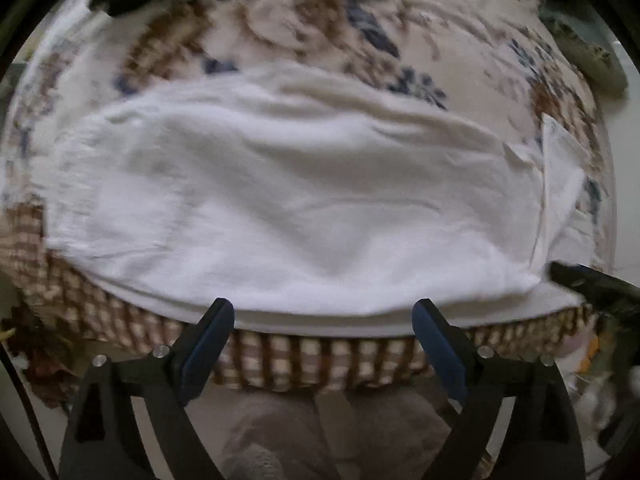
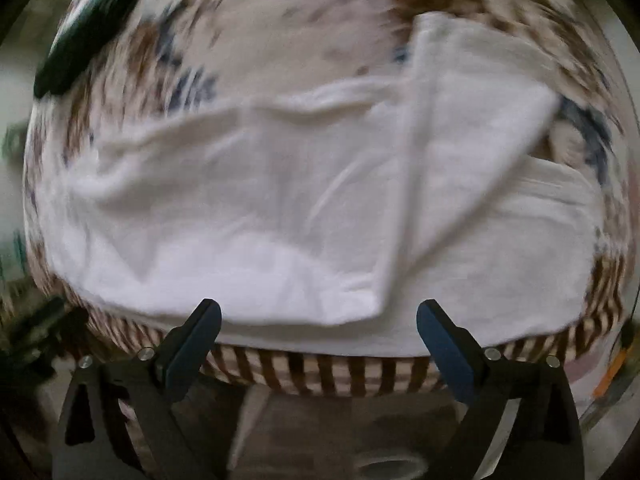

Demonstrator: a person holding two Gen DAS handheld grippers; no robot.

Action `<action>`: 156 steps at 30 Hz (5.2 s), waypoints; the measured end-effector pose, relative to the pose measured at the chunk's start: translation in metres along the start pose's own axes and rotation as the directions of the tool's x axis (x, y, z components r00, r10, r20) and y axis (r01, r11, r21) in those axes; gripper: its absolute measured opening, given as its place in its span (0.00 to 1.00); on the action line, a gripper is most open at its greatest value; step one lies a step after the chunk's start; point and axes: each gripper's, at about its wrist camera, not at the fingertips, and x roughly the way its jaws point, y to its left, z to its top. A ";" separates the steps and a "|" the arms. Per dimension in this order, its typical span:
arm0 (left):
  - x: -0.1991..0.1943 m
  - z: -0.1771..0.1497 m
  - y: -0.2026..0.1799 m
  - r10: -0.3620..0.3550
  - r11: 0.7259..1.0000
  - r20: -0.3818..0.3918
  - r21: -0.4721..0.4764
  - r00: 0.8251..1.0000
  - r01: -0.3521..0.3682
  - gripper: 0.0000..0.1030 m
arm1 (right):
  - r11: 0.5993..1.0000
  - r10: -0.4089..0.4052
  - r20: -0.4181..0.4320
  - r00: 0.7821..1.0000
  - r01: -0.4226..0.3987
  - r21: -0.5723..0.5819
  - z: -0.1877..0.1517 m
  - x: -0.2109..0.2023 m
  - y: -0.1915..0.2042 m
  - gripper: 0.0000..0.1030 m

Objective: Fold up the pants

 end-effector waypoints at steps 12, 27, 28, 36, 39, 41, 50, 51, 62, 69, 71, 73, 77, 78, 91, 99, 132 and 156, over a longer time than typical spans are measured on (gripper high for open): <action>0.043 0.076 -0.017 0.178 0.983 0.078 0.039 0.981 -0.182 0.88 | 0.934 -0.186 0.067 0.980 0.155 0.321 0.151 0.033 -0.076 0.71; 0.053 0.054 -0.025 0.143 0.988 0.004 0.055 0.990 -0.143 0.88 | 0.530 -0.009 0.130 0.991 -0.106 0.841 -0.078 0.015 -0.245 0.15; 0.053 0.052 -0.023 0.141 0.988 0.005 0.057 0.990 -0.141 0.88 | 0.528 -0.002 0.138 0.990 -0.116 0.841 -0.085 0.017 -0.243 0.29; 0.043 0.036 0.049 0.122 0.992 0.033 -0.016 0.992 -0.121 0.88 | 0.654 0.050 0.235 0.971 -0.210 0.726 -0.090 0.010 -0.137 0.54; 0.039 0.028 0.102 0.109 0.990 0.020 -0.095 0.994 -0.107 0.88 | 0.685 0.110 0.224 0.968 -0.237 0.689 -0.078 0.020 -0.085 0.54; 0.036 0.020 0.149 0.114 0.983 0.026 -0.150 0.993 -0.109 0.88 | 0.701 0.148 0.208 0.967 -0.251 0.667 -0.080 0.033 -0.040 0.54; 0.046 0.000 0.330 0.090 0.933 0.053 -0.354 0.995 -0.065 0.52 | 0.667 0.196 0.210 0.958 -0.287 0.688 -0.078 0.083 0.071 0.54; 0.054 0.000 0.347 0.055 0.926 0.041 -0.375 0.998 -0.035 0.51 | 0.653 0.195 0.216 0.957 -0.291 0.700 -0.072 0.090 0.074 0.54; 0.099 -0.002 0.416 -0.183 0.821 0.136 -0.525 0.974 0.227 0.28 | 0.662 0.140 0.253 0.957 -0.280 0.695 -0.052 0.114 0.111 0.08; 0.058 -0.009 0.419 -0.144 0.837 0.209 -0.496 0.967 0.232 0.19 | 0.700 0.129 0.281 0.951 -0.288 0.653 -0.071 0.074 0.123 0.07; 0.055 -0.007 0.421 -0.143 0.830 0.203 -0.508 0.969 0.229 0.18 | 0.708 0.144 0.274 0.951 -0.292 0.642 -0.080 0.067 0.122 0.07; 0.057 -0.011 0.416 -0.134 0.831 0.181 -0.514 0.974 0.210 0.17 | 0.722 0.154 0.243 0.958 -0.277 0.634 -0.085 0.072 0.121 0.07; 0.075 -0.010 0.412 -0.114 0.843 0.124 -0.513 0.986 0.162 0.21 | 0.747 0.174 0.139 0.975 -0.223 0.626 -0.088 0.105 0.112 0.13; 0.074 -0.009 0.410 -0.106 0.850 0.118 -0.504 0.987 0.152 0.22 | 0.747 0.182 0.135 0.974 -0.226 0.625 -0.088 0.110 0.109 0.18; 0.017 -0.010 0.217 0.096 0.991 0.159 -0.109 0.983 -0.079 0.82 | 0.600 0.043 0.391 0.920 -0.337 0.726 -0.118 0.024 -0.042 0.64; 0.058 0.014 0.100 0.092 0.995 0.094 -0.033 0.991 -0.089 0.82 | 0.452 -0.092 0.428 0.899 -0.345 0.822 -0.091 0.021 -0.203 0.63; 0.080 0.118 -0.009 -0.060 0.991 0.031 -0.117 0.998 0.063 0.82 | 0.732 0.353 0.157 0.922 -0.377 0.568 0.026 0.023 -0.113 0.31; 0.069 0.145 0.094 -0.352 0.884 0.043 -0.313 0.935 0.347 0.54 | 0.830 0.331 0.072 0.941 -0.327 0.452 0.083 0.061 0.002 0.69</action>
